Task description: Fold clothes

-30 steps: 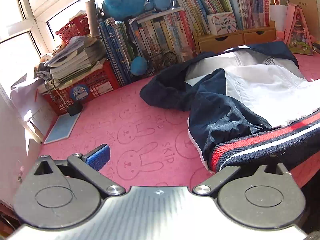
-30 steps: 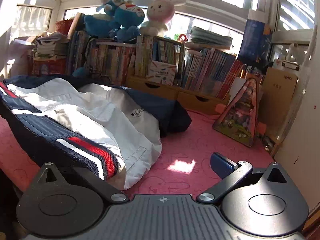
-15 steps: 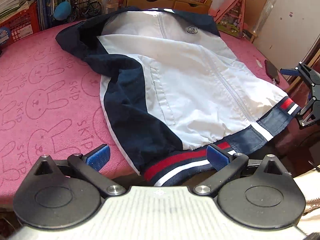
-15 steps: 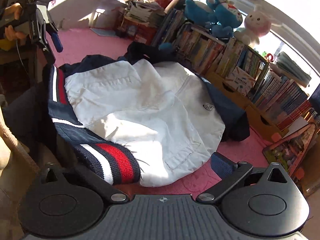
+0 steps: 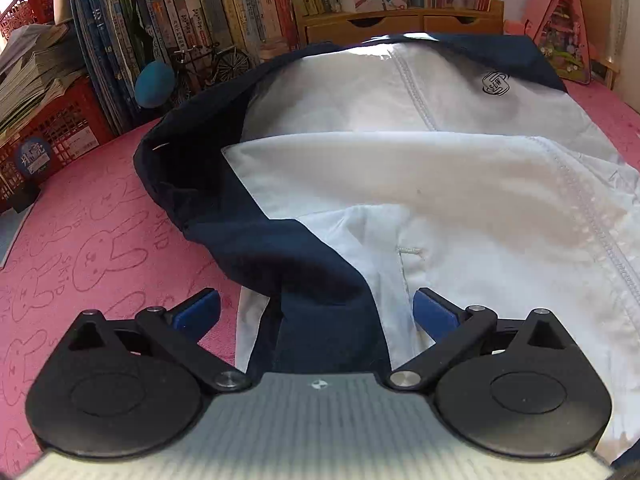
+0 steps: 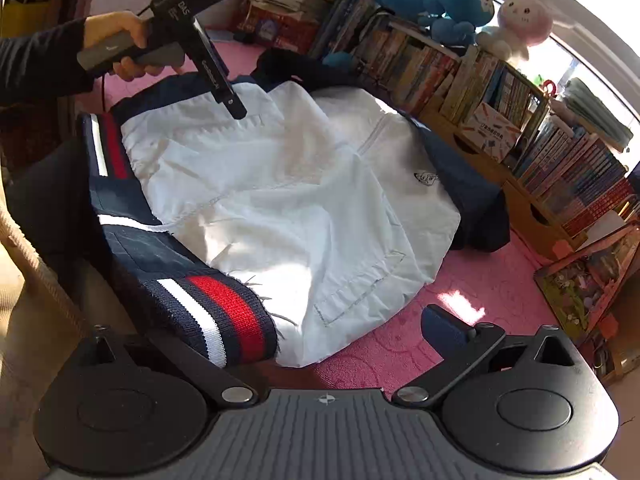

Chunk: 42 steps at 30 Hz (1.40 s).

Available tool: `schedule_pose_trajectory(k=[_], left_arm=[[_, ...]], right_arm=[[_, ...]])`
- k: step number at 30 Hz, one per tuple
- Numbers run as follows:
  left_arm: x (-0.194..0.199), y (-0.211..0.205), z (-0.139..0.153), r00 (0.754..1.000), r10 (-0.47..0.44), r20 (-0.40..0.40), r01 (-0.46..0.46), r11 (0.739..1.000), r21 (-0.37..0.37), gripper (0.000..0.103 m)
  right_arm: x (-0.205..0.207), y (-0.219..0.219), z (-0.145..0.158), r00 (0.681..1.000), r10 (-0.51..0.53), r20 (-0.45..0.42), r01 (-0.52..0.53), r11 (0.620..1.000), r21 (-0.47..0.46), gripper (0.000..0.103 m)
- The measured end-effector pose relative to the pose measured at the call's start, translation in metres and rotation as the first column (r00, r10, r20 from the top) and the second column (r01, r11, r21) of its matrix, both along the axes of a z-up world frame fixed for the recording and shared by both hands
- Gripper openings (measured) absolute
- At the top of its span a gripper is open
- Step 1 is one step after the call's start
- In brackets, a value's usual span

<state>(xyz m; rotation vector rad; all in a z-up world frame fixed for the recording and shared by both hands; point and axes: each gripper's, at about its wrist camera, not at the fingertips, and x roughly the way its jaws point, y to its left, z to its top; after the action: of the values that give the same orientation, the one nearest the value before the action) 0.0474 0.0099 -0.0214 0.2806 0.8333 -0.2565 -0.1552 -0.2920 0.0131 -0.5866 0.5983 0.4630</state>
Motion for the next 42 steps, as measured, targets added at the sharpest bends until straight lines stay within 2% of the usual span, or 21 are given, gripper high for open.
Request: schedule_pose_trajectory(k=[2, 5, 7, 11, 15, 17, 18, 20, 23, 25, 27, 35, 37, 38, 39, 41, 42], left_arm=[[-0.005, 0.015, -0.007, 0.999, 0.033, -0.022, -0.034, 0.998, -0.057, 0.103], [-0.013, 0.039, -0.012, 0.996, 0.077, -0.047, -0.084, 0.982, -0.169, 0.103], [-0.020, 0.044, -0.012, 0.994, 0.108, -0.028, -0.111, 0.981, -0.157, 0.103], [-0.025, 0.039, -0.011, 0.990, 0.144, 0.005, -0.141, 0.977, -0.160, 0.103], [-0.027, 0.035, -0.013, 0.985, 0.169, 0.036, -0.160, 0.972, -0.170, 0.103], [-0.027, 0.037, -0.014, 0.985, 0.166, 0.047, -0.155, 0.972, -0.175, 0.103], [-0.028, 0.037, -0.014, 0.985, 0.164, 0.051, -0.153, 0.972, -0.176, 0.103], [-0.028, 0.038, -0.015, 0.986, 0.158, 0.059, -0.145, 0.973, -0.177, 0.103], [-0.027, 0.038, -0.014, 0.986, 0.156, 0.055, -0.144, 0.974, -0.175, 0.103], [-0.026, 0.038, -0.013, 0.987, 0.155, 0.044, -0.145, 0.975, -0.169, 0.103], [-0.026, 0.039, -0.012, 0.988, 0.151, 0.037, -0.144, 0.976, -0.161, 0.103], [-0.027, 0.040, -0.010, 0.985, 0.170, 0.017, -0.165, 0.974, -0.158, 0.103], [-0.026, 0.039, -0.010, 0.985, 0.175, 0.009, -0.171, 0.973, -0.154, 0.103], [-0.026, 0.039, -0.010, 0.984, 0.176, 0.007, -0.173, 0.973, -0.154, 0.103], [-0.026, 0.039, -0.010, 0.984, 0.176, 0.007, -0.173, 0.973, -0.154, 0.103], [-0.026, 0.039, -0.010, 0.984, 0.175, 0.010, -0.172, 0.973, -0.153, 0.103], [-0.027, 0.039, -0.010, 0.985, 0.174, 0.012, -0.170, 0.974, -0.153, 0.103]], right_arm=[[0.003, -0.010, 0.014, 1.000, 0.012, 0.000, -0.012, 0.997, 0.071, 0.103], [0.010, -0.026, 0.023, 0.998, 0.011, -0.066, -0.002, 0.990, 0.140, 0.103], [0.016, -0.035, 0.024, 0.992, -0.016, -0.123, 0.035, 0.988, 0.148, 0.103], [0.018, -0.033, 0.009, 0.970, -0.048, -0.239, 0.059, 0.997, 0.041, 0.103], [0.013, -0.018, 0.009, 0.964, -0.038, -0.264, 0.018, 0.997, -0.080, 0.103], [0.009, -0.020, 0.020, 0.959, -0.053, -0.277, 0.033, 0.997, -0.075, 0.103], [0.007, -0.025, 0.026, 0.960, -0.063, -0.272, 0.051, 0.997, -0.050, 0.103], [0.002, -0.041, 0.045, 0.971, -0.102, -0.216, 0.119, 0.991, 0.066, 0.103], [0.003, -0.062, 0.067, 0.983, -0.140, -0.115, 0.167, 0.947, 0.274, 0.103], [0.032, -0.052, 0.069, 0.962, -0.272, 0.028, 0.251, 0.920, 0.300, 0.103], [0.065, -0.040, 0.070, 0.914, -0.379, 0.145, 0.318, 0.890, 0.325, 0.103], [0.301, 0.074, 0.014, 0.892, -0.418, 0.171, 0.383, 0.900, 0.207, 0.102], [0.335, 0.104, -0.001, 0.905, -0.384, 0.183, 0.361, 0.921, 0.147, 0.094], [0.346, 0.114, -0.005, 0.904, -0.385, 0.185, 0.369, 0.922, 0.118, 0.054], [0.353, 0.117, -0.007, 0.892, -0.415, 0.180, 0.403, 0.910, 0.100, 0.005], [0.362, 0.118, -0.006, 0.862, -0.474, 0.179, 0.469, 0.880, 0.077, 0.006], [0.355, 0.108, 0.002, 0.838, -0.508, 0.198, 0.498, 0.861, 0.101, 0.006]])
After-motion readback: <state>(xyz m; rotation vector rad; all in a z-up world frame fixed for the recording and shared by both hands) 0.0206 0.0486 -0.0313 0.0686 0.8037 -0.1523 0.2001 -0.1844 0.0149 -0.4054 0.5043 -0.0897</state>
